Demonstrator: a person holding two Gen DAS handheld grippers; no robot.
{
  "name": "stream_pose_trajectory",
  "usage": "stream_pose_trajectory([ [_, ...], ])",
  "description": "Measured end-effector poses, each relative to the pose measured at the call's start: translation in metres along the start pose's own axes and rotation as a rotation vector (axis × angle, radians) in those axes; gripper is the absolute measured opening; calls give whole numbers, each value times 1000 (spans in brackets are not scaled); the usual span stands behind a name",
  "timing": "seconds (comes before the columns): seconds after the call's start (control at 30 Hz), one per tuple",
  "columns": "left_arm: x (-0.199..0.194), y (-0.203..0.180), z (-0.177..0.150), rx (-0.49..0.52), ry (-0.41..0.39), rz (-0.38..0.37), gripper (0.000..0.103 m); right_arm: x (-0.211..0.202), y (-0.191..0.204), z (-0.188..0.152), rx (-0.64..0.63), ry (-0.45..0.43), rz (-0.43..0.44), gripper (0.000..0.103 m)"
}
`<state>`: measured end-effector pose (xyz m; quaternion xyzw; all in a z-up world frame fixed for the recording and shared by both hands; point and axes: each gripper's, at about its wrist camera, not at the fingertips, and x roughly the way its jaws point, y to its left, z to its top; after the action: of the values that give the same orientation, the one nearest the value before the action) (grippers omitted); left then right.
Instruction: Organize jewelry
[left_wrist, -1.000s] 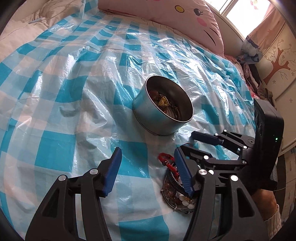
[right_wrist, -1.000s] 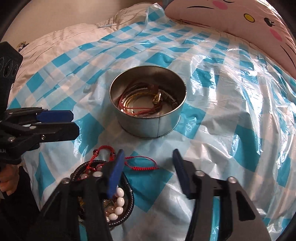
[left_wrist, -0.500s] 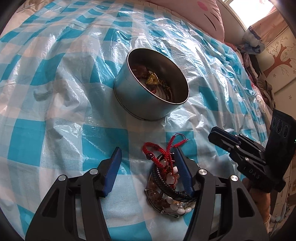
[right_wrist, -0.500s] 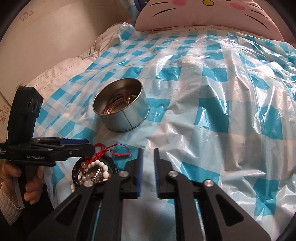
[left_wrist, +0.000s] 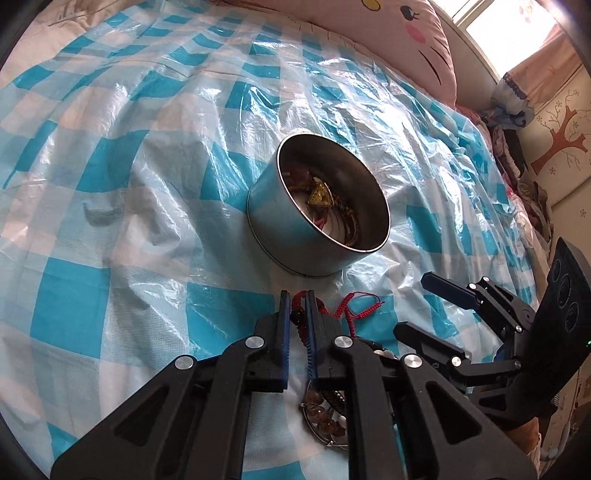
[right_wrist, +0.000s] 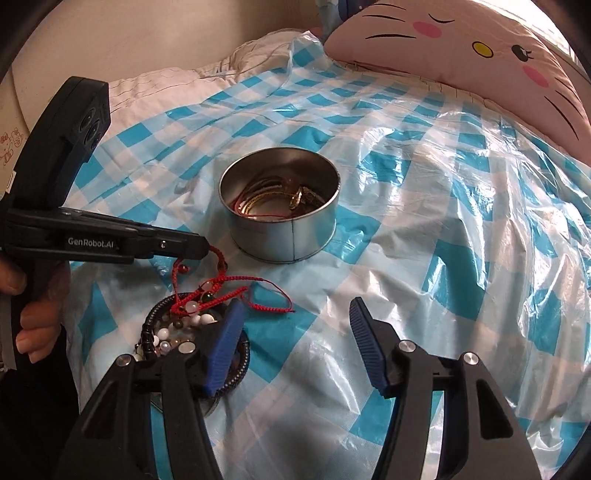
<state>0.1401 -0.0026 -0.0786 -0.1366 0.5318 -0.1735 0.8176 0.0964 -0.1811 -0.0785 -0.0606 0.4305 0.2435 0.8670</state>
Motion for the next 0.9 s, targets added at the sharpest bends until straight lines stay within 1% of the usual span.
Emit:
stream_pose_trajectory([
  [0.07, -2, 2, 2, -6, -15, -15, 7, 7, 7, 7, -37, 9, 6, 58],
  [0.13, -1, 2, 1, -3, -15, -12, 7, 18, 14, 13, -73, 27, 8, 58],
  [0.23, 1, 2, -2, 12, -26, -10, 7, 39, 15, 18, -81, 74, 28, 58],
  [0.27, 0, 1, -3, 20, -35, 1, 7, 44, 14, 17, -75, 89, 45, 55],
  [0.33, 0, 0, -3, 32, -51, 14, 7, 48, 14, 16, -68, 92, 60, 26],
  [0.37, -1, 0, -3, 34, -58, 23, 7, 46, 12, 14, -56, 81, 66, 9],
  [0.4, -1, 2, -3, 33, -62, 23, 7, 43, 9, 13, -34, 71, 73, 7],
  [0.53, -3, 6, -3, 21, -63, 17, 7, 26, -2, 5, 42, 16, 83, 7],
  [0.57, -2, 6, -3, 22, -62, 17, 7, 23, -5, 4, 61, 7, 80, 8],
  [0.6, -2, 6, -3, 25, -61, 18, 7, 22, -7, 5, 83, 0, 79, 12],
  [0.67, -2, 4, -4, 31, -62, 19, 7, 24, -13, 10, 122, -3, 102, 70],
  [0.7, -2, 3, -4, 34, -61, 21, 7, 25, -14, 13, 126, -13, 91, 73],
  [0.73, -1, 3, -4, 36, -61, 24, 7, 26, -12, 16, 116, -17, 97, 73],
  [0.77, -1, 3, -4, 35, -60, 25, 7, 30, -10, 19, 105, -8, 103, 71],
  [0.8, -1, 4, -4, 34, -60, 26, 7, 35, -7, 22, 91, 1, 104, 67],
  [0.83, -1, 4, -4, 33, -61, 28, 7, 41, -4, 23, 72, 21, 109, 49],
  [0.87, -1, 5, -4, 32, -62, 30, 7, 48, 1, 23, 49, 55, 106, 28],
  [0.9, -1, 5, -4, 31, -64, 31, 7, 52, 6, 22, 21, 78, 92, 22],
])
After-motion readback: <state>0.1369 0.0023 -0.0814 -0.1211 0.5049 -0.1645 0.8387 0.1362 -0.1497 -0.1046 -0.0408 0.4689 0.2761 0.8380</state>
